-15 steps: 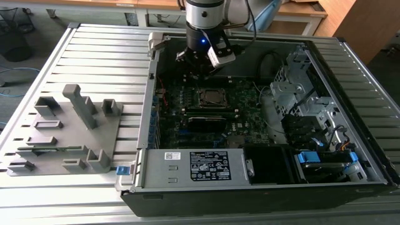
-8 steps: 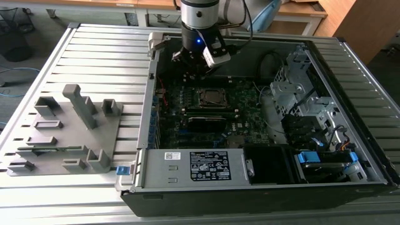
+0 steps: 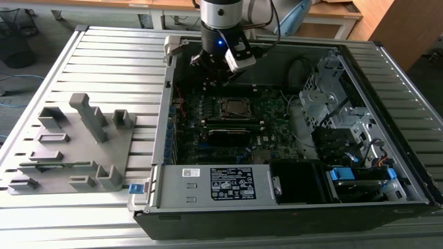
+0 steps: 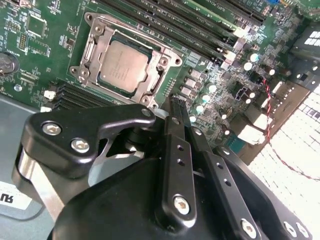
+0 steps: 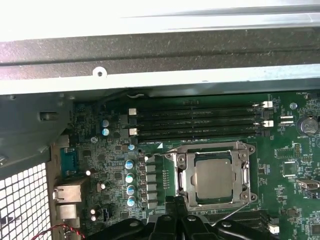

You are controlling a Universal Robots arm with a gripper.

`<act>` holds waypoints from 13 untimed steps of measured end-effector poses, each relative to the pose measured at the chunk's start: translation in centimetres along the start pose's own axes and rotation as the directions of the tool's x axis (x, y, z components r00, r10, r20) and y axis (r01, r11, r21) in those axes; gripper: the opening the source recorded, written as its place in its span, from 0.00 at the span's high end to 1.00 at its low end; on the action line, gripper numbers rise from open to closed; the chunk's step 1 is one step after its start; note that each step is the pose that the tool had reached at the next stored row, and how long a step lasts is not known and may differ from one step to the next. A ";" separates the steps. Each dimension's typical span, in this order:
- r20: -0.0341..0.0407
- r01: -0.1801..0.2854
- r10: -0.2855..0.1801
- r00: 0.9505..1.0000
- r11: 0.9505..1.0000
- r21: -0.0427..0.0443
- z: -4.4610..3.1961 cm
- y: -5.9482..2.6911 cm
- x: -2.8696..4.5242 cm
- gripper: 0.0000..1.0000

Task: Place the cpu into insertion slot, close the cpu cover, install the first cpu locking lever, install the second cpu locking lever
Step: 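Install the first cpu locking lever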

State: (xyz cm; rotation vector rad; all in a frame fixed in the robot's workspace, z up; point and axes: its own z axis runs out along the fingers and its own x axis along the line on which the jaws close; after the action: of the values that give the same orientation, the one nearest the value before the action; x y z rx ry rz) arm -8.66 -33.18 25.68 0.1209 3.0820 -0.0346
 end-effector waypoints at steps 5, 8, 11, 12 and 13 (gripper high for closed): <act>0.001 0.000 0.000 1.000 1.000 0.000 0.05 -0.01 0.41 0.89; 0.001 0.000 0.000 1.000 1.000 0.000 0.10 -0.04 0.95 0.89; 0.002 0.000 0.000 1.000 1.000 0.000 0.15 -0.05 1.50 0.89; 0.002 0.000 0.000 1.000 1.000 0.000 0.17 -0.04 1.65 0.89; 0.003 0.000 0.000 1.000 1.000 0.000 0.17 -0.02 1.74 0.89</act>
State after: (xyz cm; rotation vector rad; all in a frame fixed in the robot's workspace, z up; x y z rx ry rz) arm -10.38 -33.07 25.41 0.1209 3.0794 -0.0345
